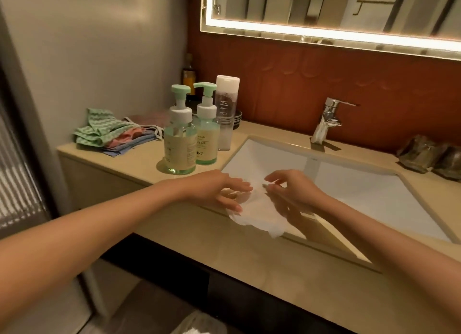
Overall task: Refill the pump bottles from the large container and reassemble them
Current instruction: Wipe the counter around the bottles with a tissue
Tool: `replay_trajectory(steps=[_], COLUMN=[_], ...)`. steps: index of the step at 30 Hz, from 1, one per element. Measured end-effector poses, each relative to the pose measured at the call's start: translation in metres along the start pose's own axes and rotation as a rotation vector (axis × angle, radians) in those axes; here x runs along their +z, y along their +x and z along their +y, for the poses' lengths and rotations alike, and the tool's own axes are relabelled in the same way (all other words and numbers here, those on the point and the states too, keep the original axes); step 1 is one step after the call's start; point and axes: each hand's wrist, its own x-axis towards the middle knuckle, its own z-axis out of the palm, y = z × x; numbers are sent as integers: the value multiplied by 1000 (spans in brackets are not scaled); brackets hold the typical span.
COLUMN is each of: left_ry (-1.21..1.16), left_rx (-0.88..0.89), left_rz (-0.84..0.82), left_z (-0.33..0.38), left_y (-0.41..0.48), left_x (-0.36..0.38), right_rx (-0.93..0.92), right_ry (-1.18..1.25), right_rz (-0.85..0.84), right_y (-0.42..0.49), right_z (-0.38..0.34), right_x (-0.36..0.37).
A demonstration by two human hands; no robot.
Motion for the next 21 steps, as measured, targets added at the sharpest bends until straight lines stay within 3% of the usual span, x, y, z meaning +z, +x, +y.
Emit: replay_trajectory(steps=[6,10,15,21], left_ry=[-65,20,47,149], left_rx=[11,-1,-147,-340], left_rz=[107,122,242,271], left_z=[17,27,25,4], left_y=[-14,-19,-23,-33], left_x=[7,16,21,6], right_rx=[-107,-168,-287,-286], right_ry=[-41,-63,-173,-163], right_rz=[-52,-57,-41,-45], right_y=[13,13,12,21], right_z=[-4,-3,-2,-12], right_x=[6,14,17,25])
